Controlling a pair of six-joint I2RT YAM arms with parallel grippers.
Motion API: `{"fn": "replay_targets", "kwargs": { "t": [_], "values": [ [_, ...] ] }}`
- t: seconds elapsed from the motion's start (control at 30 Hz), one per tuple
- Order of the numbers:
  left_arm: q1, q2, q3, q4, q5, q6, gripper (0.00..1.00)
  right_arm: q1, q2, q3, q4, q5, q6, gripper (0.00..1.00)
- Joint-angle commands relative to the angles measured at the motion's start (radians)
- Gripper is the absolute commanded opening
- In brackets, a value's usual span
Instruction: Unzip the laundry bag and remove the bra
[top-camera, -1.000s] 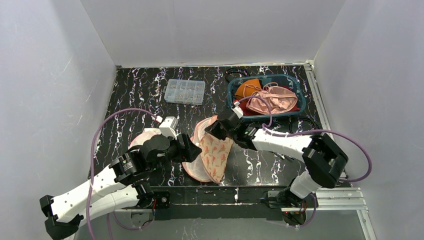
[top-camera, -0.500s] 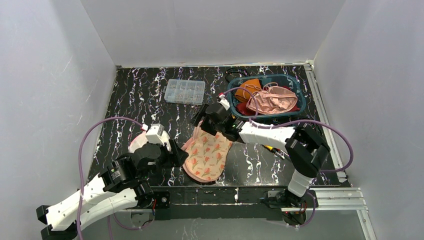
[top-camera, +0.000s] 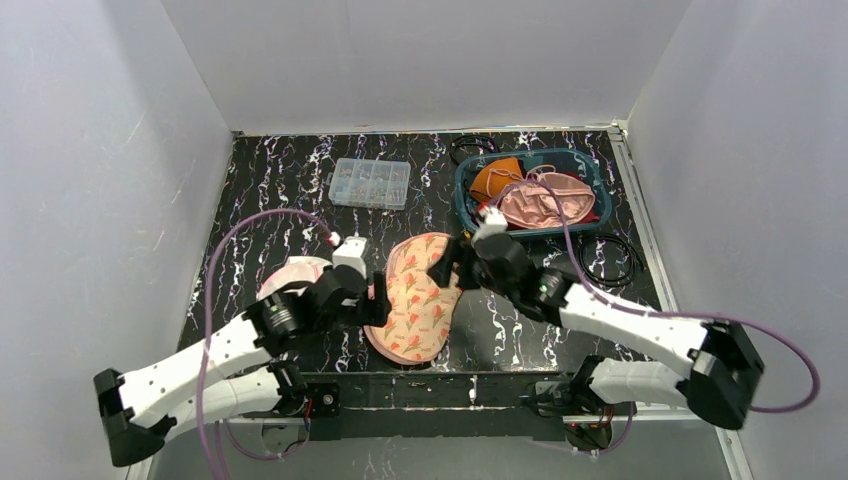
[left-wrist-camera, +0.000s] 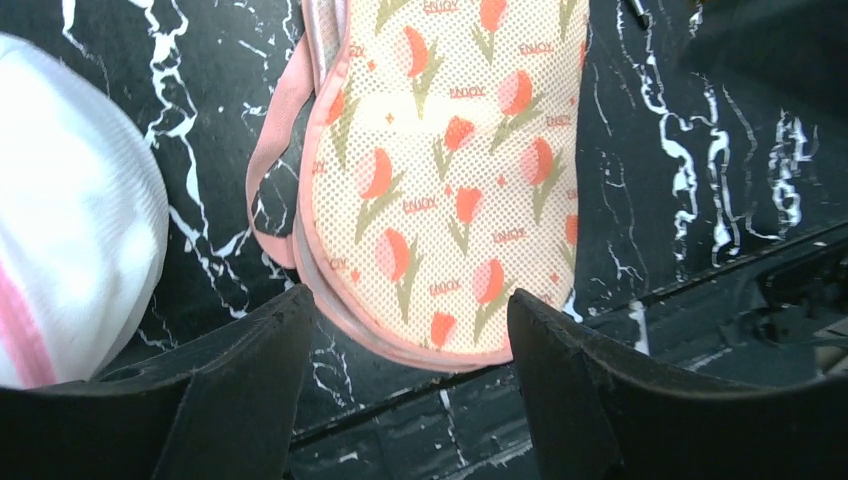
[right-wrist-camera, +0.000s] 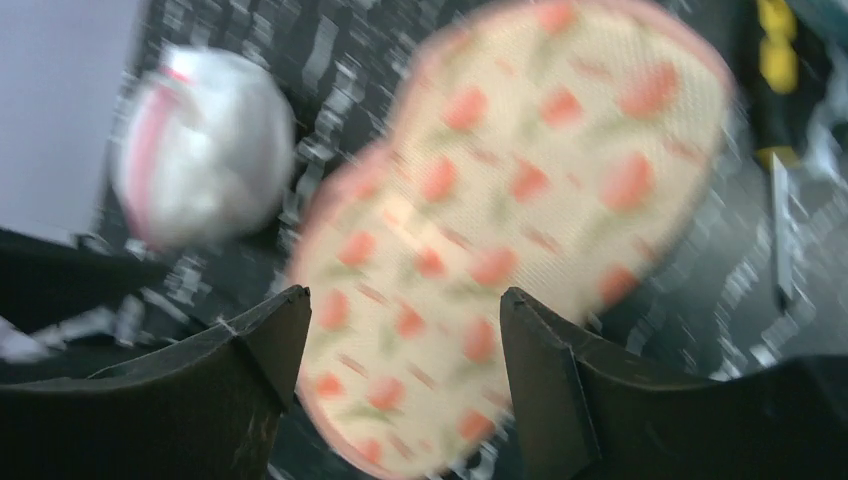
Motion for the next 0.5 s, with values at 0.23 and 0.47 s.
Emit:
{"fn": "replay_targets", "kwargs": {
  "t": [0.23,0.47],
  "values": [
    [0.19,0.326,0.01,0.229,0.182,0.121,0.68,0.001,-0.147,-0.46,0.226,0.049,0.119,0.72],
    [0.241,0.458,-0.038,0.303,0.163,0.087,0.67,0.002,-0.064,-0.491,0.336,0.083,0.191,0.65]
  ]
}}
